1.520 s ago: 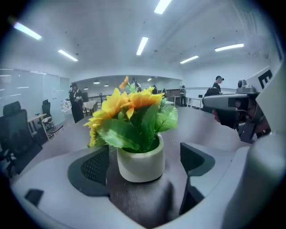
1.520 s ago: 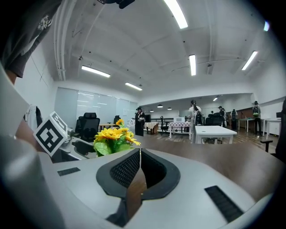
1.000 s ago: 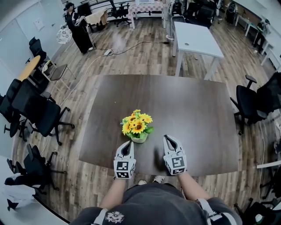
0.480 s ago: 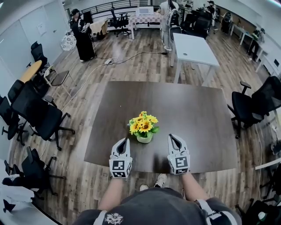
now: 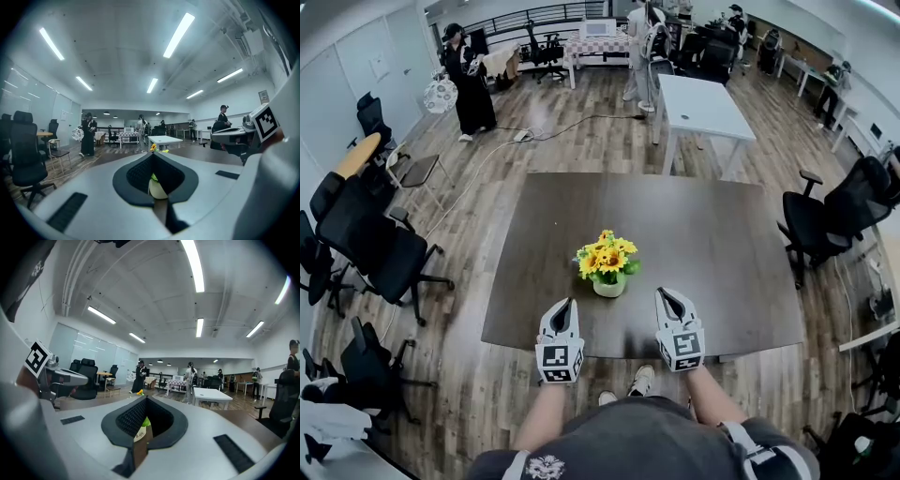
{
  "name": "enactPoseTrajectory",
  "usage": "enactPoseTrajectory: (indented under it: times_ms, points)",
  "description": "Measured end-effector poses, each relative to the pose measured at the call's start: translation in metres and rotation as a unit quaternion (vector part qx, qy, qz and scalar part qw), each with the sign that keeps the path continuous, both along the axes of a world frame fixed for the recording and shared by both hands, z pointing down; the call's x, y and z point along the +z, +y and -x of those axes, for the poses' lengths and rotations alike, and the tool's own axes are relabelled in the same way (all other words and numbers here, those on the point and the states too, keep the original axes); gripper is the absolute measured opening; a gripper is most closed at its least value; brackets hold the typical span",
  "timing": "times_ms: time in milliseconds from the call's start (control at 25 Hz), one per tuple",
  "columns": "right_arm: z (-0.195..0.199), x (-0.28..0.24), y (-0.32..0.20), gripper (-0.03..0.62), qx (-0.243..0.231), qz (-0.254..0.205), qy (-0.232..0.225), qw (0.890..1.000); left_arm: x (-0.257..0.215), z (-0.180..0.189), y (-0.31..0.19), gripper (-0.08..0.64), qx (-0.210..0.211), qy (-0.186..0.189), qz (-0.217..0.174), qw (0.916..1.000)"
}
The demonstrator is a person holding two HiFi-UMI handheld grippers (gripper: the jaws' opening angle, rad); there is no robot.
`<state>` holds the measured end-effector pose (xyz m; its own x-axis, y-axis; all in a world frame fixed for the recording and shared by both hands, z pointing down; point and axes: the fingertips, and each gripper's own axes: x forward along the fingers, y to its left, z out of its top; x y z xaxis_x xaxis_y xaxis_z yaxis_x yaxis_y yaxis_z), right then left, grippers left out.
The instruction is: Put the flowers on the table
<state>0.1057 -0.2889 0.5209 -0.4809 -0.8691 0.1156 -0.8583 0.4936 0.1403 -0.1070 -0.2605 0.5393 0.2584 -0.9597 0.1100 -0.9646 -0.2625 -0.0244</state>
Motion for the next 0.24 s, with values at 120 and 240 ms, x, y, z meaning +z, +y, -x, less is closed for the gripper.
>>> enactPoseTrajectory:
  times_ms: [120, 240]
  points:
    - [0.001, 0.001, 0.01, 0.023, 0.004, 0.004, 0.001, 1.0, 0.001, 0.004, 0.007, 0.008, -0.002, 0.007, -0.002, 1.0]
    - [0.002, 0.001, 0.018, 0.023, 0.013, 0.015, -0.015, 1.0, 0.0, 0.007, 0.013, 0.008, 0.002, 0.01, -0.006, 0.9999]
